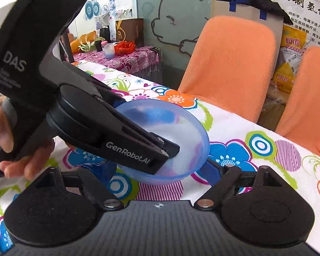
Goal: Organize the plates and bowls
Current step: 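Lift the blue bowl and carry it over the stacked bowls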
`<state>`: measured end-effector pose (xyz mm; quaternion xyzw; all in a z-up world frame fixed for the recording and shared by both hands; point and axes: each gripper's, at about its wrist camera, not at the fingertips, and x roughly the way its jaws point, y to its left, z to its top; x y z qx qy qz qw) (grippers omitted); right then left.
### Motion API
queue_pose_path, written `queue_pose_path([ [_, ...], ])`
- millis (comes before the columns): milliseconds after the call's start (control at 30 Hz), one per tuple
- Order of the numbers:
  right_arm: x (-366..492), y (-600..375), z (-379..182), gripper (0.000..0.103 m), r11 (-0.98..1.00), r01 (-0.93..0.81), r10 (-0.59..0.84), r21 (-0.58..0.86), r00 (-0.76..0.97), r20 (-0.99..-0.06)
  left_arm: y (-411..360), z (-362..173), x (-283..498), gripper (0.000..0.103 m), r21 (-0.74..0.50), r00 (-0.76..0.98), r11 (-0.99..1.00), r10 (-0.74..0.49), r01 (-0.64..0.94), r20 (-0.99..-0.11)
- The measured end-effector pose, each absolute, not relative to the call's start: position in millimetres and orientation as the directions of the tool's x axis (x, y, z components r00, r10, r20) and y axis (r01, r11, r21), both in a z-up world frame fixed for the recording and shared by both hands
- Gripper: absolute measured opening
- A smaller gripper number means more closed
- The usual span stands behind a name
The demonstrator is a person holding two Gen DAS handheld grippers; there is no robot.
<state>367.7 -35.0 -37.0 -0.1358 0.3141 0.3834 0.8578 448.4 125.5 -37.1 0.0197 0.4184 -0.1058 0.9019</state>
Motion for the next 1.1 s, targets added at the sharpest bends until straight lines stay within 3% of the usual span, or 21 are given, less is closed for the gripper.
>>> queue_pose_path([
  [67, 364, -32, -34, 0.071, 0.667, -0.745, 0.565, -0.022, 0.525, -0.636, 122, -33, 446, 0.05, -0.044, 0.638, 0.976, -0.173, 0.213, -0.751],
  [467, 296, -60, 28, 0.071, 0.656, -0.729, 0.536, -0.198, 0.634, -0.557, 89, 41, 380, 0.048, -0.027, 0.727, 0.971, -0.196, 0.237, -0.658],
  [800, 201, -107, 74, 0.071, 0.66, -0.683, 0.507, -0.312, 0.712, -0.486, 35, 105, 265, 0.048, 0.002, 0.786, 0.954, -0.246, 0.3, -0.568],
  [1100, 130, -156, 82, 0.073, 0.708, -0.615, 0.441, -0.348, 0.769, -0.462, -28, 116, 169, 0.056, 0.03, 0.779, 0.908, -0.342, 0.419, -0.526],
])
